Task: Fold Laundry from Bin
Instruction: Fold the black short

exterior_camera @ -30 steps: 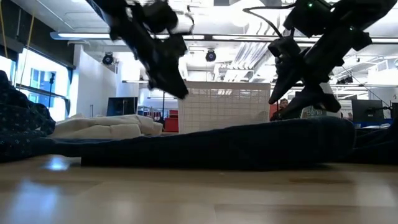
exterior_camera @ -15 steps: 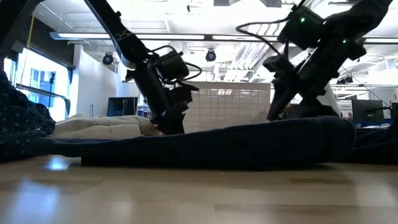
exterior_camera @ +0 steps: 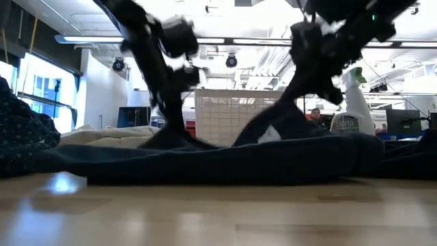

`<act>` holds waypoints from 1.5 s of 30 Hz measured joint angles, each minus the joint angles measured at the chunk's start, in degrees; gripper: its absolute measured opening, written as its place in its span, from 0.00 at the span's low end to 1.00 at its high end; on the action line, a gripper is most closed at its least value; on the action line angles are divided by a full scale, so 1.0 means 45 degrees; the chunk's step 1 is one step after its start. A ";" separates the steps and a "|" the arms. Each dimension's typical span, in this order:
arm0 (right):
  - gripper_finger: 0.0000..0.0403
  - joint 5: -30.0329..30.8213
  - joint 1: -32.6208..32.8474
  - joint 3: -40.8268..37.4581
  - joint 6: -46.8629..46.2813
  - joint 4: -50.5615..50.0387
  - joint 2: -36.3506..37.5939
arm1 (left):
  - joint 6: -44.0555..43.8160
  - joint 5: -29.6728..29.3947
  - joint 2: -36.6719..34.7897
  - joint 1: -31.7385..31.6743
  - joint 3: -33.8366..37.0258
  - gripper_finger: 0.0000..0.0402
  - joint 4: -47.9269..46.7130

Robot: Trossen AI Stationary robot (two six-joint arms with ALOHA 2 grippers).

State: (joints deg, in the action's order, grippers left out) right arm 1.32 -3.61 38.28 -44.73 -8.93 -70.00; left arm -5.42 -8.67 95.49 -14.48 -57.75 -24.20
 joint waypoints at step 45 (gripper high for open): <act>0.20 -0.3218 0.3946 -0.1153 -0.7827 -0.7433 0.1909 | -0.2723 0.2139 -0.4787 0.3830 -0.0118 0.27 -0.0662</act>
State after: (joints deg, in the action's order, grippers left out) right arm -13.16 14.14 33.10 -79.95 -42.37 -61.41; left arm -17.67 0.95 73.95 2.75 -58.28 -27.18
